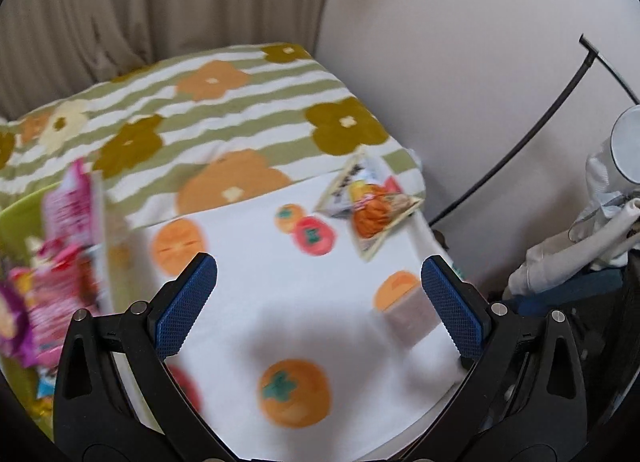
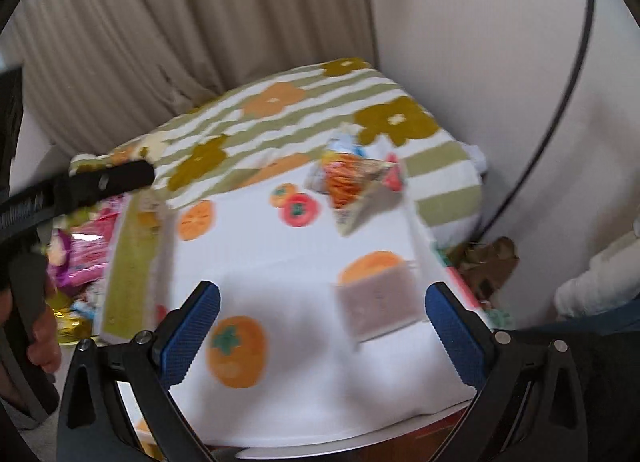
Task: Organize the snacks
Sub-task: 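Move both tools toward the orange stick-snack bag and pink-white pastry, then grasp the orange stick-snack bag with the left tool while the right tool grasps the pink-white pastry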
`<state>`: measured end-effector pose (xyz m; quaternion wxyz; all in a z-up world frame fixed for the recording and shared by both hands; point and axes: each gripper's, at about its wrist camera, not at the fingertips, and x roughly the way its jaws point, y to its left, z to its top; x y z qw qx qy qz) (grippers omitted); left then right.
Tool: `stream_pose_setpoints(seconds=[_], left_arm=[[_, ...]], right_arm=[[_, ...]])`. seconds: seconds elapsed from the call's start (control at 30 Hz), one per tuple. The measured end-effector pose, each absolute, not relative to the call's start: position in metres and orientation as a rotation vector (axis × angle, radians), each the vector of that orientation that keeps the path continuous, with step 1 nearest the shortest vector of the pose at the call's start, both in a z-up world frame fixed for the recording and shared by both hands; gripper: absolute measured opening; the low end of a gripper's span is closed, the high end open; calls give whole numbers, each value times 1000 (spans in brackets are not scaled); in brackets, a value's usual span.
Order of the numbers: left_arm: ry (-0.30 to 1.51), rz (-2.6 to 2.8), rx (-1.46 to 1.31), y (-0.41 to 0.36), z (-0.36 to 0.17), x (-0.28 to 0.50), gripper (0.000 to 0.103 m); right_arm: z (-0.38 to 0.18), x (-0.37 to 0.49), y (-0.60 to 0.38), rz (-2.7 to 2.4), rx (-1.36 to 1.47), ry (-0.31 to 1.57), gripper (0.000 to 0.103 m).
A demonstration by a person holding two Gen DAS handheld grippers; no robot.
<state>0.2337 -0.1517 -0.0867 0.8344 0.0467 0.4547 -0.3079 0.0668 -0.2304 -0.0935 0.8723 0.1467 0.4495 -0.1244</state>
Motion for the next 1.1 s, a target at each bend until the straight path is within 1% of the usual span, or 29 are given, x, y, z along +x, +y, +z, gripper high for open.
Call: stream_pose_setpoints(seconds=[0.13,0.3,0.47,0.63,0.83,0.9,0.97,1.1], left_arm=[[1014,-673,114,-204,-108,259,102],[1069,-651,81,-251,-139,301,102],[1132,-623,64,-285,-173,338,102],[1199,-562,126,-313,-213,363,102],[1256,-548,217,-329,-251,374,101],[1256,-559,248,-327,-256,371,98],[1254,-576,269,-321,-258,367,93],[1228,-598,332,-306,-256,356,91]], right_arm=[[-114,66,-251,-295,370,969,102],[-141,73,-264,-370,440,1001,102],[-168,77,-273,-469,585,992,102],[-195,83,-281,-540,689,998,102],[-211,88,-286,-584,714,1022,102],[-212,89,-287,-596,716,1021,102],[-214,91,-289,-600,716,1029,102],[-218,95,-287,-596,716,1043,102]])
